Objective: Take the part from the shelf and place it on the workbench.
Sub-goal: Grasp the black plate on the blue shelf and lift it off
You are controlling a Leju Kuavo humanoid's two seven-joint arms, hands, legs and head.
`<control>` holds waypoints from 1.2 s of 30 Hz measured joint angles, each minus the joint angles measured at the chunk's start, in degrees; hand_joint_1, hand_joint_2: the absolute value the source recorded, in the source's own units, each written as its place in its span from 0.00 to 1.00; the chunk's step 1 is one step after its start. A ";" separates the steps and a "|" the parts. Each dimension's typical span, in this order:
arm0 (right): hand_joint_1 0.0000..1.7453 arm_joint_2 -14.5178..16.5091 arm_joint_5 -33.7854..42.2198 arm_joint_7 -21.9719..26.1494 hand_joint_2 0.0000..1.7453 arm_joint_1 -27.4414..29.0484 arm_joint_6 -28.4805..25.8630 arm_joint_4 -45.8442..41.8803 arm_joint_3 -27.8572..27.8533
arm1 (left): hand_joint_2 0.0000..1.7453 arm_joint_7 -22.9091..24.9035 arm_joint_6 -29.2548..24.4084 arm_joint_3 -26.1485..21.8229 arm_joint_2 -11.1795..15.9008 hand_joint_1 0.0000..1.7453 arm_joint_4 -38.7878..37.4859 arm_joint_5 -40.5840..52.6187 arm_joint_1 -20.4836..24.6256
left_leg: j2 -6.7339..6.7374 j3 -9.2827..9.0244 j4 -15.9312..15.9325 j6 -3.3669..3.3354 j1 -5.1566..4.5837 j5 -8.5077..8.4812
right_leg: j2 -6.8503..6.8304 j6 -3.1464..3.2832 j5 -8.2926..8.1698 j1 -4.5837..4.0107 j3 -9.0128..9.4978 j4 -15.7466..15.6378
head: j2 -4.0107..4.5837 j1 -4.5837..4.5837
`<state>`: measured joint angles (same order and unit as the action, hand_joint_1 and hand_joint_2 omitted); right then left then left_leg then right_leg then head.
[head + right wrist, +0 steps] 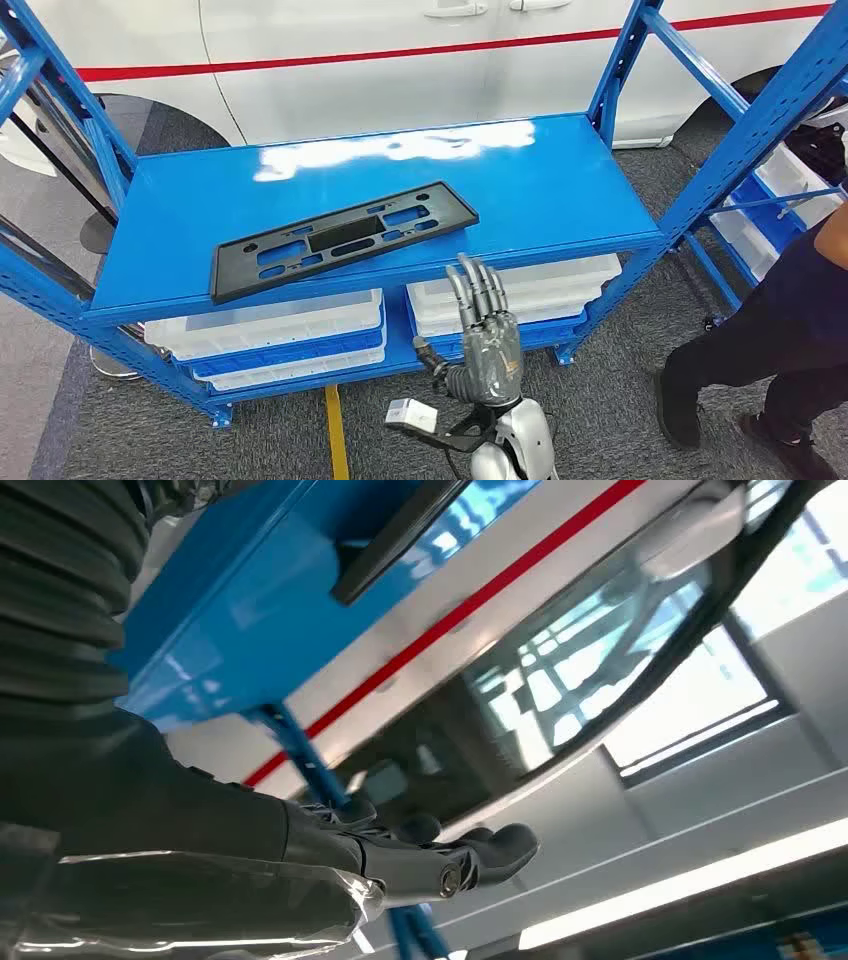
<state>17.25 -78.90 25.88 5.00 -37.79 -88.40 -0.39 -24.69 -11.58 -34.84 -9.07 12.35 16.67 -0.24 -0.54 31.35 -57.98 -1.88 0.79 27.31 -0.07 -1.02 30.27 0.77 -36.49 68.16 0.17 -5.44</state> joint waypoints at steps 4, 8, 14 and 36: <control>0.00 0.51 -3.13 -1.64 1.00 0.06 0.01 -0.49 -2.51 | 0.00 1.37 1.48 -0.06 0.03 0.00 -0.02 0.17 0.12 | -0.02 0.27 -0.53 0.73 -0.25 0.47 | 0.19 0.71 -2.56 -0.38 3.63 -8.39 | -0.01 -0.01; 0.00 0.85 -6.33 -4.23 1.00 0.12 0.02 0.02 -3.82 | 0.00 2.56 2.79 -0.15 0.30 0.00 -0.04 0.48 0.35 | 0.02 0.59 -1.32 1.91 -0.18 1.27 | 0.11 1.68 -2.77 -0.22 3.82 -9.27 | -0.01 0.01; 0.00 0.80 -9.42 -11.24 1.00 -0.60 0.02 4.70 -3.00 | 0.00 3.73 4.15 -0.07 0.80 0.00 -0.04 0.57 0.48 | 0.18 7.55 -15.69 3.17 0.17 7.02 | -0.41 2.36 -2.76 0.02 4.14 -9.54 | -0.01 0.02; 0.00 0.35 -6.20 -6.37 1.00 -3.11 0.00 12.43 3.77 | 0.00 5.33 7.33 0.07 1.46 0.00 -0.11 1.70 0.81 | -0.29 -1.03 -0.01 1.09 -0.54 1.54 | 0.10 1.35 -3.05 -0.73 3.04 -8.78 | -0.01 -0.03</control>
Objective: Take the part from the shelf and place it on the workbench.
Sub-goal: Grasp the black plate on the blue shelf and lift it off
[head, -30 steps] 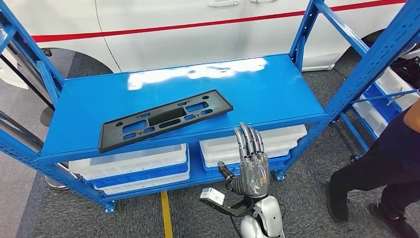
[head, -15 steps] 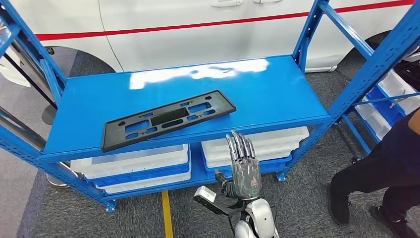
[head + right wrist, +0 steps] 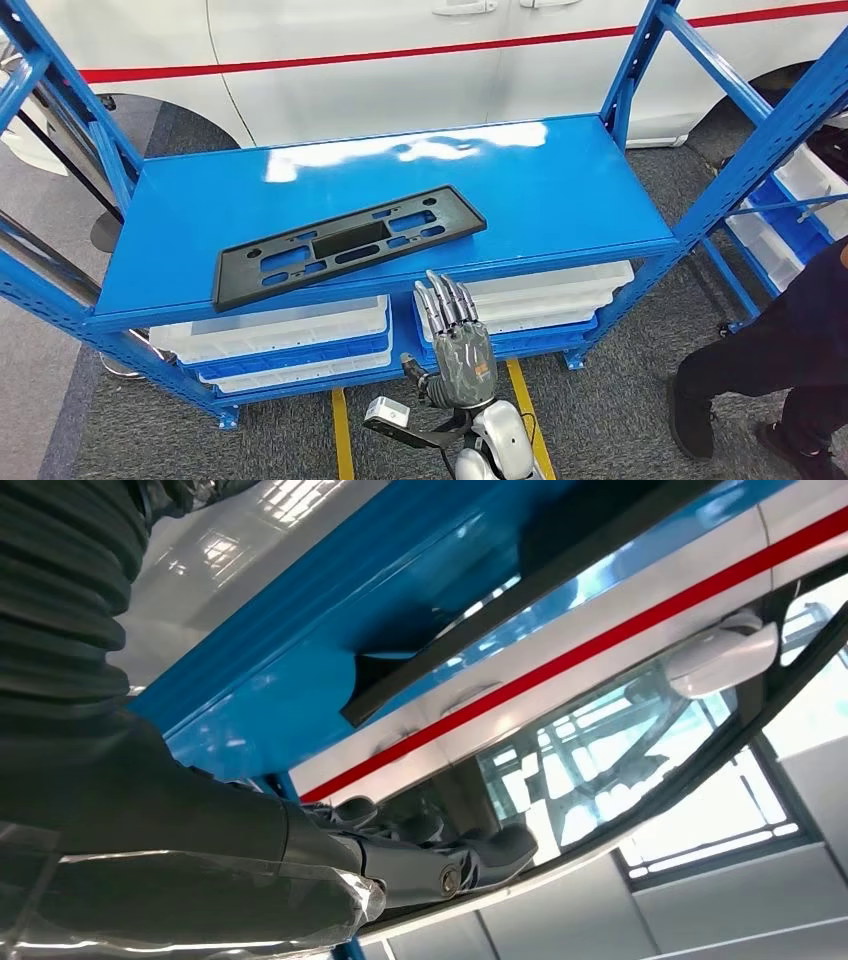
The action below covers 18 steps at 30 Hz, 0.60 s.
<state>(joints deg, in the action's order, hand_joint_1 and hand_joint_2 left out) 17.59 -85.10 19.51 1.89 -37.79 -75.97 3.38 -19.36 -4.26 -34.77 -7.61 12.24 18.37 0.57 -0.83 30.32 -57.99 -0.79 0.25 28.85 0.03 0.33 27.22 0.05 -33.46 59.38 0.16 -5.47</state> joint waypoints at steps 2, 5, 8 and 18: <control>0.00 0.02 0.26 0.26 1.00 -0.07 0.00 -0.04 0.37 | 0.00 0.10 0.00 0.00 0.11 0.00 0.00 0.04 0.03 | 0.09 -0.17 -0.18 0.59 0.01 0.51 | 0.02 0.39 0.07 0.32 0.49 -0.50 | 0.00 0.02; 0.00 0.04 0.54 0.37 1.00 -0.13 0.00 -0.05 0.78 | 0.00 0.17 0.07 0.00 0.22 0.00 0.00 0.13 0.08 | 0.32 3.10 -7.41 1.50 0.24 4.02 | -0.31 1.12 0.36 0.75 1.68 -1.24 | 0.00 0.12; 0.00 0.04 0.72 0.41 1.00 -0.13 0.00 -0.02 0.85 | 0.00 0.20 0.10 0.00 0.23 0.00 0.00 0.17 -0.09 | 0.41 9.01 -16.45 2.10 0.55 5.88 | -0.40 1.31 1.15 0.72 2.46 -1.21 | 0.01 0.13; 0.00 -0.02 0.85 0.44 1.00 -0.22 -0.01 -0.08 1.26 | 0.00 0.24 0.13 -0.02 0.41 0.00 -0.09 0.63 -0.25 | 0.46 2.73 -0.50 -0.51 0.45 -2.38 | -0.12 -1.13 4.02 0.48 4.56 0.56 | 0.01 0.09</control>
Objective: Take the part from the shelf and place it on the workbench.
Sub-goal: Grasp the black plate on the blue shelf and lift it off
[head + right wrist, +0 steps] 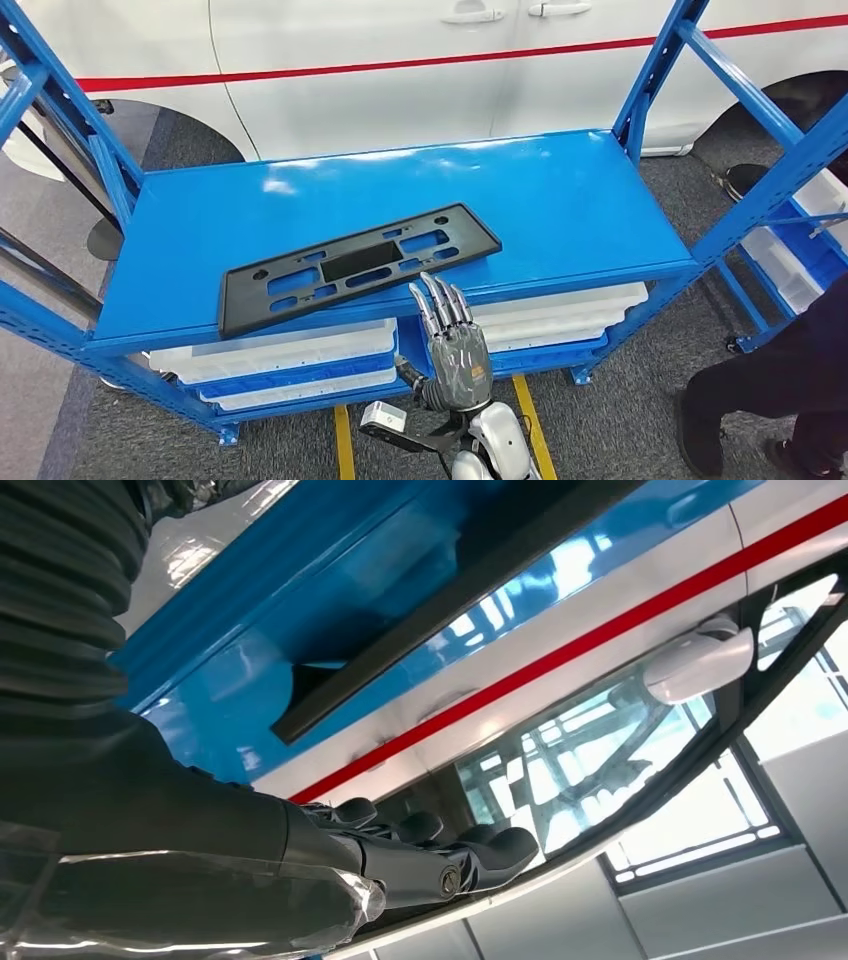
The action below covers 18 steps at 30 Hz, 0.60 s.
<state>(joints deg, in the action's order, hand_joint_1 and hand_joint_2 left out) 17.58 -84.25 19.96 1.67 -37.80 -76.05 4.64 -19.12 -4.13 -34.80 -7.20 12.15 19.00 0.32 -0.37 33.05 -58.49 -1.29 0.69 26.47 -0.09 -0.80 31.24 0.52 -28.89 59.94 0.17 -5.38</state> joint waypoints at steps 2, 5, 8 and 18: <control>0.00 -0.05 0.06 -0.01 1.00 0.01 -0.01 -0.03 0.03 | 0.00 0.04 -0.01 -0.01 0.01 0.00 0.00 0.03 -0.03 | 0.00 -0.79 0.42 -0.69 0.04 0.28 | 0.02 -0.29 2.38 0.15 -3.04 5.54 | -0.01 -0.02; 0.00 -0.09 0.28 -0.02 1.00 0.01 -0.01 0.00 0.04 | 0.00 0.06 -0.06 -0.02 0.01 0.00 0.00 0.14 0.03 | -0.06 -1.57 0.44 -1.17 -0.18 1.03 | 0.04 -0.44 4.75 0.18 -9.47 14.30 | 0.00 -0.02; 0.00 -0.09 0.45 -0.05 1.00 0.01 0.00 0.03 0.04 | 0.00 0.10 -0.09 -0.02 0.01 0.00 0.00 0.21 -0.03 | -0.16 -3.27 0.45 -1.01 -0.39 2.25 | 0.04 0.31 -1.78 -0.03 -8.95 8.20 | -0.01 -0.03; 0.00 -0.03 -0.46 -1.12 1.00 -0.02 0.01 0.35 0.17 | 0.00 0.29 -0.09 -0.04 0.04 0.00 -0.22 1.22 0.12 | -0.01 -0.70 -9.51 1.96 -0.31 8.49 | 0.07 2.89 -4.19 -0.21 -3.85 -1.14 | 0.00 -0.18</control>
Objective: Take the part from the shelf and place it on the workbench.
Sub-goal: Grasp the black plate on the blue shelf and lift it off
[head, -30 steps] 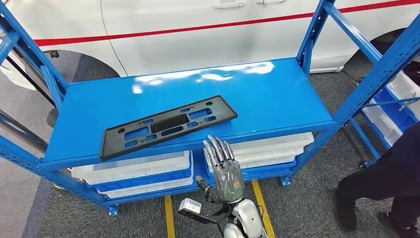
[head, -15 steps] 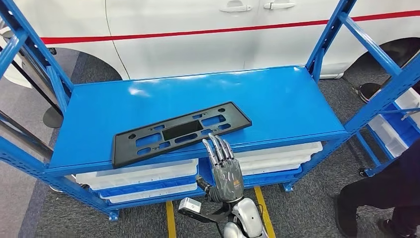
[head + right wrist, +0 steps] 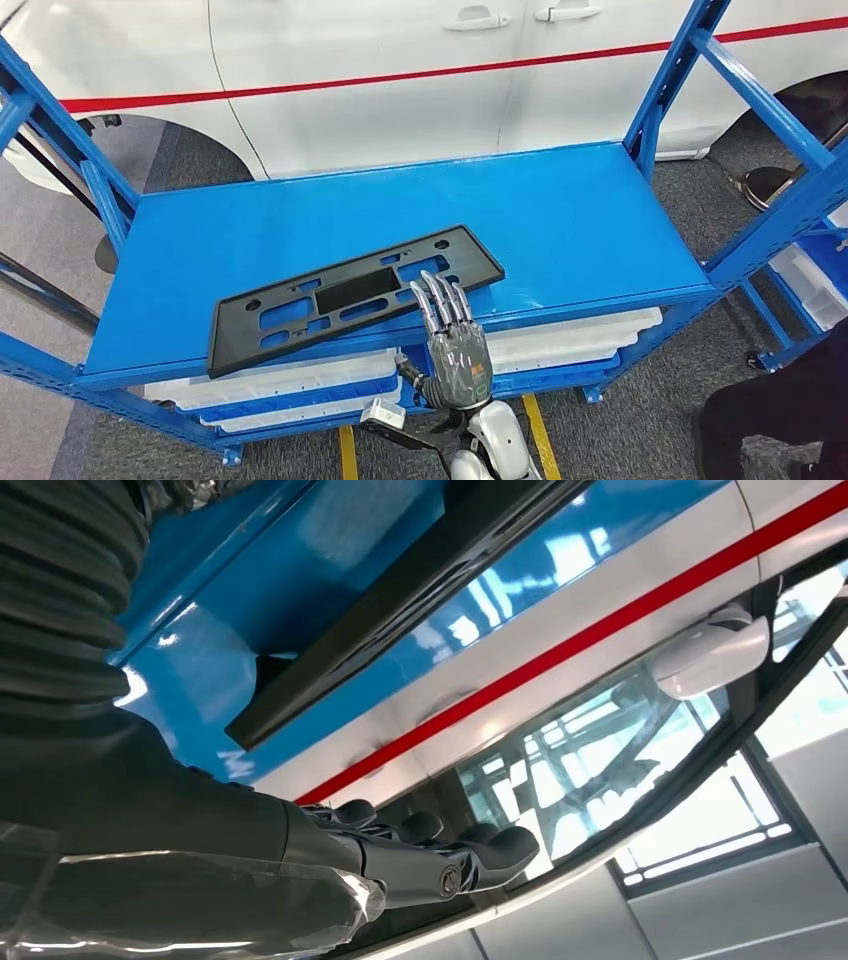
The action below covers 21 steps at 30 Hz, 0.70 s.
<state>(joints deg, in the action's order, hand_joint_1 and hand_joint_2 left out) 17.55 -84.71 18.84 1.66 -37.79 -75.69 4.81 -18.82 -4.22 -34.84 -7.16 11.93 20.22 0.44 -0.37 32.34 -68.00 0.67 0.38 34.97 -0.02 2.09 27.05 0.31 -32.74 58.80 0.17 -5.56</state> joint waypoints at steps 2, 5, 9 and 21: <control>0.00 0.01 -0.06 0.01 1.00 0.00 0.00 0.20 0.00 | 0.00 0.01 -0.01 -0.01 0.04 0.00 0.00 0.02 -0.08 | 0.01 3.88 -5.36 0.50 0.24 1.75 | 0.04 0.06 0.59 -0.01 0.47 0.02 | 0.00 0.00; 0.00 0.01 -0.10 0.01 1.00 -0.01 0.00 0.32 0.00 | 0.00 0.02 -0.04 -0.02 0.09 0.00 0.00 0.02 -0.35 | 0.03 3.76 -0.07 0.51 0.37 -4.15 | 0.26 -0.22 1.81 0.06 2.09 0.05 | -0.01 0.01; 0.00 0.03 -0.12 -0.03 1.00 -0.03 0.00 0.48 0.00 | 0.00 0.03 -0.04 -0.02 0.11 0.00 -0.09 0.02 -0.32 | 0.16 1.71 8.26 -0.56 -0.11 -7.94 | 0.13 -1.26 3.08 -0.08 3.17 0.01 | 0.01 -0.01; 0.00 -0.51 -4.21 -7.13 1.00 -0.43 -0.02 1.19 1.56 | 0.00 0.33 -1.05 -0.02 0.13 0.00 -0.11 1.97 -0.26 | 0.04 -2.00 9.65 -2.54 0.24 -6.39 | 0.05 -2.54 2.40 0.04 -4.59 9.05 | 0.01 -0.04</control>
<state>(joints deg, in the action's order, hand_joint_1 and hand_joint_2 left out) 17.04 -88.91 11.71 1.23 -37.81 -74.50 6.37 -18.49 -5.27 -34.86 -7.04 11.82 22.20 0.18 -0.33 30.34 -58.35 -1.87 0.62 28.58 0.03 -0.45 29.45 0.35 -37.33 67.85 0.17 -5.61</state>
